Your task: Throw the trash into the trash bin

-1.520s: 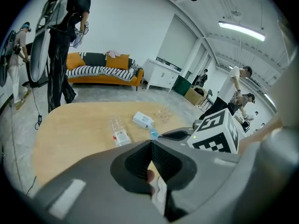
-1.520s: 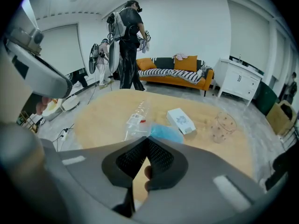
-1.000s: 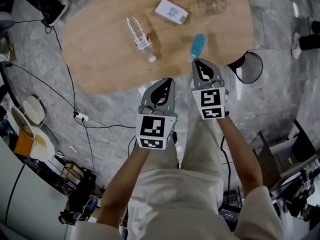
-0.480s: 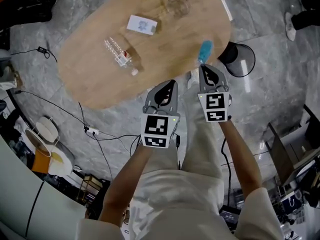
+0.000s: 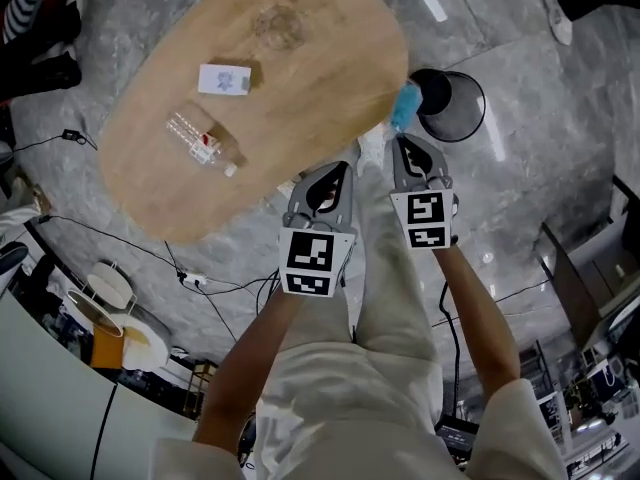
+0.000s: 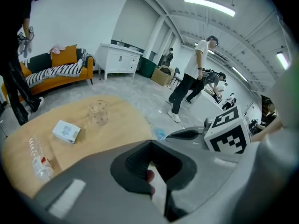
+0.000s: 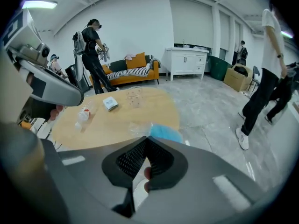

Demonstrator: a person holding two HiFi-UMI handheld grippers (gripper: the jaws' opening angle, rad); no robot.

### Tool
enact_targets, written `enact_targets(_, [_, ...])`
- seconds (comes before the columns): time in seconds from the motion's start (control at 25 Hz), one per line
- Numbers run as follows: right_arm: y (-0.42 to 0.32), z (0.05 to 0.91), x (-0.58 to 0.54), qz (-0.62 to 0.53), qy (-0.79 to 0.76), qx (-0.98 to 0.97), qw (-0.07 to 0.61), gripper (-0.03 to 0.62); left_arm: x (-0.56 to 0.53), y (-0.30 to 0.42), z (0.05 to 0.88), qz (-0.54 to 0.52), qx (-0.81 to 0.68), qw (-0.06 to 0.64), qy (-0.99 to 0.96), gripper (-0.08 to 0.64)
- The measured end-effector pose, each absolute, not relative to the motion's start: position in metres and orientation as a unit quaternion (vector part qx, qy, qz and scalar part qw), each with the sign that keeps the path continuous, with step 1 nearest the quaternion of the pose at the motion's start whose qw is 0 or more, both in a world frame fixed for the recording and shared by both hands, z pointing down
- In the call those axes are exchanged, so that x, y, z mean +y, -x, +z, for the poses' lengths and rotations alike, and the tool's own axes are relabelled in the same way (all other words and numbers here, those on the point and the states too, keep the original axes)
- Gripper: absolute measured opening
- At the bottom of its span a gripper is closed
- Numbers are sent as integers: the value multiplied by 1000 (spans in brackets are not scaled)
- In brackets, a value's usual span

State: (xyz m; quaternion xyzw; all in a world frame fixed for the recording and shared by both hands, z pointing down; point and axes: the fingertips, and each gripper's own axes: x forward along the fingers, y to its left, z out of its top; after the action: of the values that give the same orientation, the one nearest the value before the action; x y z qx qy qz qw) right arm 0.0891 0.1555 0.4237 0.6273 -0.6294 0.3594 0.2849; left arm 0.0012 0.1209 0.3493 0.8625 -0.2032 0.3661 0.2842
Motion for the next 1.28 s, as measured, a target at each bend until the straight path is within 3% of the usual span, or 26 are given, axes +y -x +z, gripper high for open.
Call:
enact_targets(0.6, [-192,476,205,411,-659,-569,272,25,160,-99,395,409,-126,270,-863,1])
enact_targets(1.28, [-224,578,235,472,-645,-534,275,25,193,-130,477,452,-96,274,-844,0])
